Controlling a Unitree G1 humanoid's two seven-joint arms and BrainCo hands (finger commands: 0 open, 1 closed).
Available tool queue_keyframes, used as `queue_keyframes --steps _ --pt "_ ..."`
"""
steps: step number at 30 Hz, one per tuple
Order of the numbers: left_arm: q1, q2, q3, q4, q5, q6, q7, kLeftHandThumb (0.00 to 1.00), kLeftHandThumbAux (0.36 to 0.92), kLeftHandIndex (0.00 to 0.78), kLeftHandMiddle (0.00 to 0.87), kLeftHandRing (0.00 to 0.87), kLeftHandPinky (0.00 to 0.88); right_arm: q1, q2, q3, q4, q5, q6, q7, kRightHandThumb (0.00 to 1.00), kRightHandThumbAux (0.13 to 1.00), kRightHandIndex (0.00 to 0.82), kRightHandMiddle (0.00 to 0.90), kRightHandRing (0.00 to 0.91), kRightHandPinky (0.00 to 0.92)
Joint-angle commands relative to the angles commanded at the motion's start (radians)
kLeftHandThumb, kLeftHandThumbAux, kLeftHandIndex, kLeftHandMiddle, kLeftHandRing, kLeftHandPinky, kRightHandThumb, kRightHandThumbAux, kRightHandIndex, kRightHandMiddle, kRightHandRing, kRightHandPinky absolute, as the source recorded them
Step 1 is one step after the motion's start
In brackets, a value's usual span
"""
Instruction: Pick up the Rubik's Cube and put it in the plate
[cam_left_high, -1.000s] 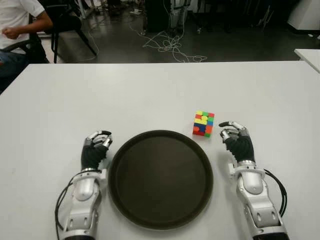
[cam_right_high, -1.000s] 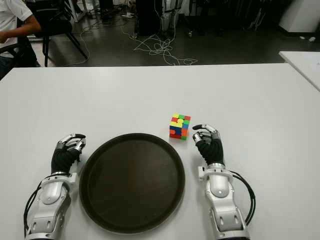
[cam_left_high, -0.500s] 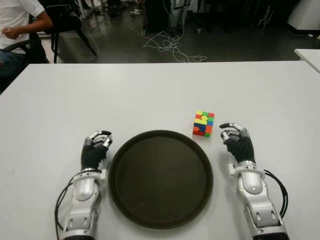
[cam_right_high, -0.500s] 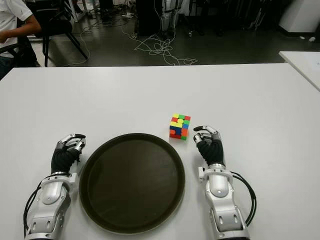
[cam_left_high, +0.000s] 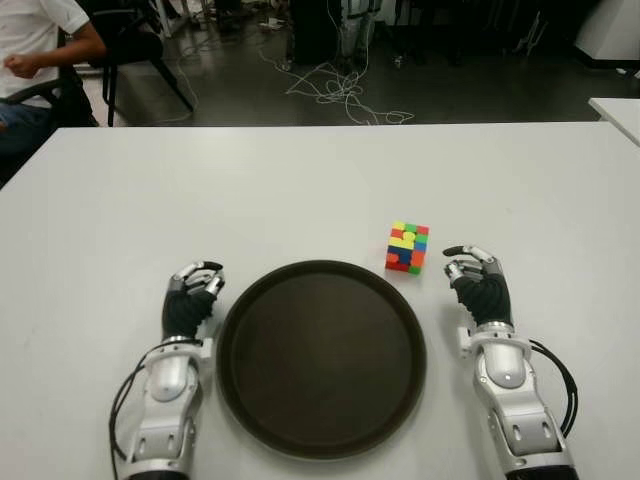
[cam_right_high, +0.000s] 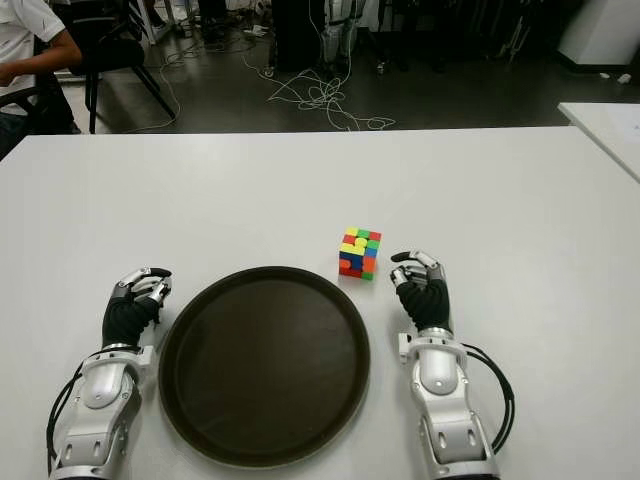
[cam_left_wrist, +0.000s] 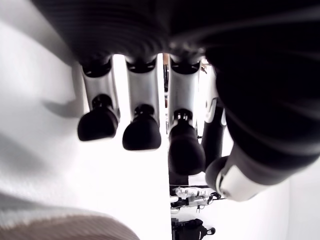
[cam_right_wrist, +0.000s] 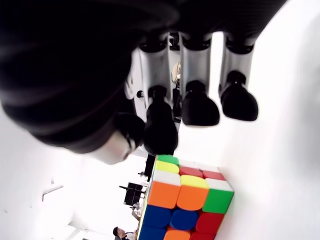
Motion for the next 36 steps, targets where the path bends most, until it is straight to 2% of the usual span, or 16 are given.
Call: queue_keyframes --steps 9,20,21,26,28,29,31,34,35,36 --pt "-0.001 0.004 -0.003 0.015 -0.003 -0.025 -0.014 0.712 0.704 0.444 0.806 0.818 0.812 -0.004 -0.008 0.006 0.007 -0.03 -0.007 -0.009 0.691 0.728 0.438 0.797 0.811 0.807" --pt "0.001 0.002 -0.008 0.019 0.001 -0.03 -0.01 0.711 0.704 0.444 0.805 0.819 0.809 -0.01 -0.049 0.02 0.024 -0.052 -0.067 0.044 0.685 0.728 0.438 0.801 0.816 0.81" --pt "0.002 0.0 -0.008 0.016 0.0 -0.026 -0.009 0.711 0.704 0.444 0.804 0.818 0.809 -0.013 -0.06 0.027 0.027 -0.067 -0.072 0.05 0.684 0.729 0.437 0.797 0.812 0.806" --pt "0.001 -0.004 -0.009 0.007 0.003 -0.011 -0.003 0.71 0.705 0.444 0.798 0.811 0.801 -0.028 -0.1 0.046 0.037 -0.151 -0.099 0.055 0.679 0.731 0.432 0.676 0.694 0.706" --pt "-0.002 -0.005 -0.011 0.006 0.007 -0.006 0.002 0.71 0.705 0.444 0.797 0.811 0.804 -0.035 -0.109 0.046 0.039 -0.175 -0.109 0.057 0.678 0.732 0.429 0.599 0.615 0.616" --pt "-0.003 -0.006 -0.013 0.006 0.008 -0.005 0.004 0.71 0.705 0.444 0.797 0.811 0.805 -0.039 -0.111 0.044 0.038 -0.185 -0.115 0.061 0.677 0.732 0.429 0.588 0.604 0.603" --pt "-0.005 -0.005 -0.016 0.009 0.012 -0.006 0.005 0.711 0.704 0.444 0.799 0.814 0.807 -0.055 -0.124 0.043 0.023 -0.21 -0.116 0.075 0.675 0.733 0.424 0.516 0.525 0.507" --pt "-0.006 -0.005 -0.018 0.012 0.015 -0.009 0.005 0.711 0.704 0.444 0.802 0.816 0.809 -0.07 -0.136 0.038 0.021 -0.239 -0.123 0.089 0.671 0.735 0.418 0.444 0.446 0.414" --pt "-0.007 -0.006 -0.019 0.013 0.016 -0.01 0.005 0.711 0.704 0.444 0.803 0.816 0.81 -0.071 -0.138 0.036 0.025 -0.244 -0.128 0.092 0.558 0.741 0.409 0.432 0.433 0.4" --pt "-0.007 -0.009 -0.019 0.014 0.015 -0.012 0.008 0.712 0.704 0.444 0.803 0.816 0.811 -0.078 -0.147 0.035 0.022 -0.252 -0.128 0.103 0.369 0.758 0.396 0.414 0.414 0.383"
